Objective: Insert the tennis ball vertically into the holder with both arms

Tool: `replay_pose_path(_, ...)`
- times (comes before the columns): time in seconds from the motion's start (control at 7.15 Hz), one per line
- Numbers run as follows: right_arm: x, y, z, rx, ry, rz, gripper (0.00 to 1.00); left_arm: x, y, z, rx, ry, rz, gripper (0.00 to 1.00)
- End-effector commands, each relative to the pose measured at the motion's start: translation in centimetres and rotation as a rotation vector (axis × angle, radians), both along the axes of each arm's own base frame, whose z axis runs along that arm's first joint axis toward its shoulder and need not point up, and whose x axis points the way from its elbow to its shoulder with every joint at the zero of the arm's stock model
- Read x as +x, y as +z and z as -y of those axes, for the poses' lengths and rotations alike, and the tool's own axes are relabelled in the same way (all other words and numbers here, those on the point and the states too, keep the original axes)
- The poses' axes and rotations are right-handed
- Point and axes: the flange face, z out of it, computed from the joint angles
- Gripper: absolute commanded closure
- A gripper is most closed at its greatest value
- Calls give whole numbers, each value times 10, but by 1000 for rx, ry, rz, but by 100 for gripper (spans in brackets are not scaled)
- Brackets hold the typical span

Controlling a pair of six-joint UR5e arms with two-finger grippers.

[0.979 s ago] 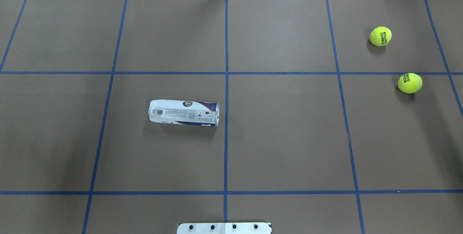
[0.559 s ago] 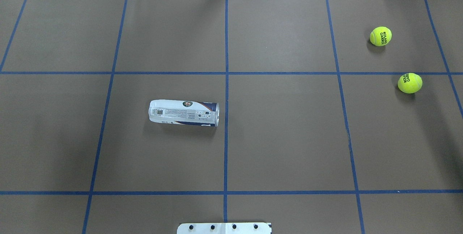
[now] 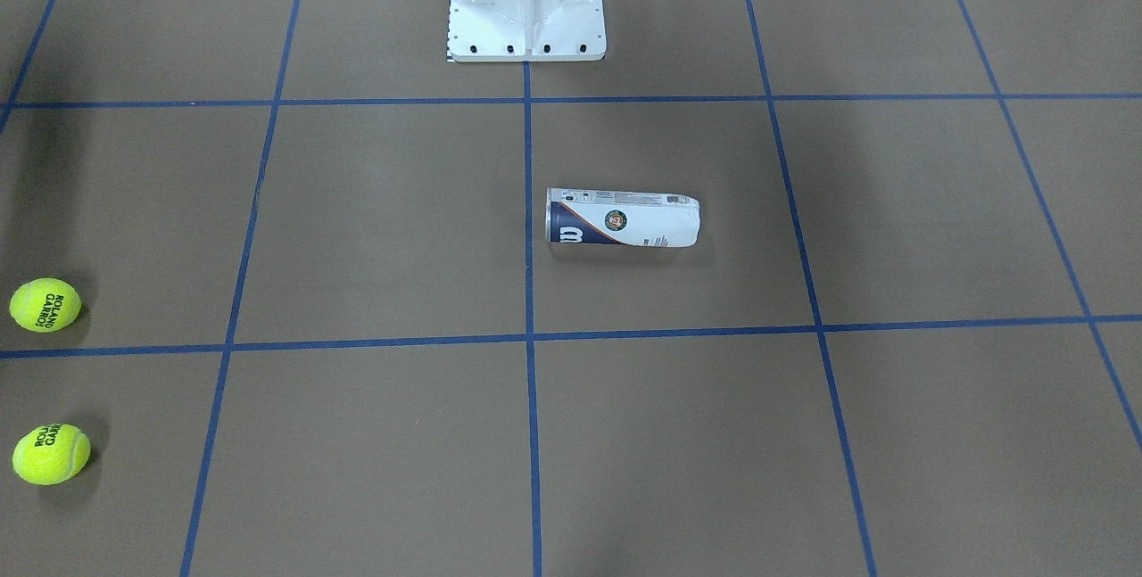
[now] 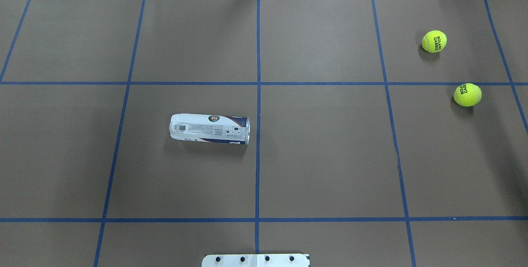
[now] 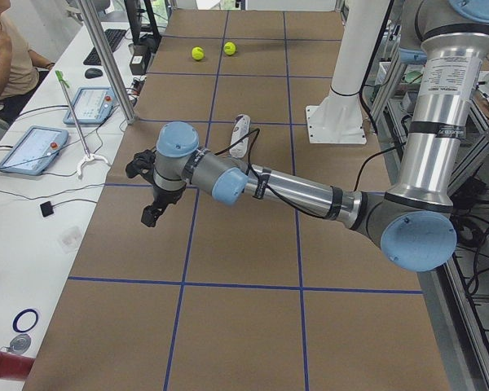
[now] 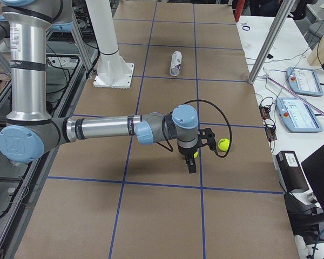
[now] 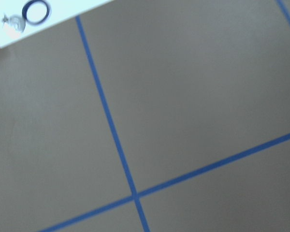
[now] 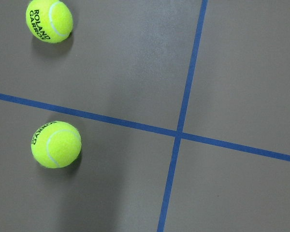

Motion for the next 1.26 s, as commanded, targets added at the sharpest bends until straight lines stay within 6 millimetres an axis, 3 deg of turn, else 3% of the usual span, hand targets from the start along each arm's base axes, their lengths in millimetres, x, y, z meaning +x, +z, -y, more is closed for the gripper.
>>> replay_pose_path(0.0, 0, 0, 1, -3, 3, 3, 1, 49, -47, 12, 68, 32, -57, 0)
replay_pose_path(0.14, 0, 0, 0, -5, 3, 4, 1, 102, -78, 18, 184, 131, -63, 0)
replay_pose_path(0.42, 0, 1, 0, -7, 4, 3, 1, 189, -170, 23, 426, 269, -132, 1)
replay_pose_path(0.7, 0, 1, 0, -9, 4, 3, 1, 249, -253, 19, 553, 351, -189, 1)
replay_pose_path(0.84, 0, 1, 0, -9, 4, 3, 1, 288, -277, 11, 577, 405, -211, 1)
replay_pose_path(1.12, 0, 0, 1, -7, 6, 3, 1, 363, -288, -25, 555, 519, -229, 1)
